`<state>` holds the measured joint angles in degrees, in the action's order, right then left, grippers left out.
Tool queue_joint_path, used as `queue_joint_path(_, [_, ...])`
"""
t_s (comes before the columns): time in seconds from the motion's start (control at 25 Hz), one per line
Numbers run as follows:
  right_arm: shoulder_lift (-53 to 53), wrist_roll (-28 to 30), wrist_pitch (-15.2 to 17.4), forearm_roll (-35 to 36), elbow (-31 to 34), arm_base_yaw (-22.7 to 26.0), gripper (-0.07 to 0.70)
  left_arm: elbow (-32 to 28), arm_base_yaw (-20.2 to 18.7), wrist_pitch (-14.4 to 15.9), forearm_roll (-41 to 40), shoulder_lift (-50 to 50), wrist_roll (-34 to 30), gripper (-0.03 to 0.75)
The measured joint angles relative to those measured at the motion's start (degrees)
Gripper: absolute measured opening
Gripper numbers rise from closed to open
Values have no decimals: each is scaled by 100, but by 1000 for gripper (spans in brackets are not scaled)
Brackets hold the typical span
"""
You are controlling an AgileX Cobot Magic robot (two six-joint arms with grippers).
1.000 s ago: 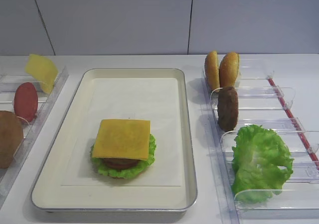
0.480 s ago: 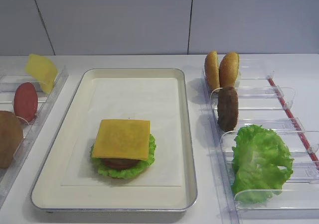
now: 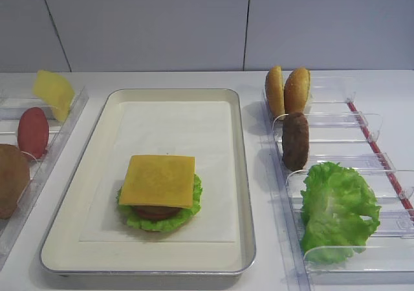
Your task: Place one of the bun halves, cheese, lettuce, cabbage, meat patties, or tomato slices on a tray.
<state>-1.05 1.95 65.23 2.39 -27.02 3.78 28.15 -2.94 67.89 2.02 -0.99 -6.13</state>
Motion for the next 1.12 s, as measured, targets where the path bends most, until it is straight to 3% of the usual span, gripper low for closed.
queue_joint_path(1.12, [0,0,0,0,0,0,445,0,0,0,0,0,0,225])
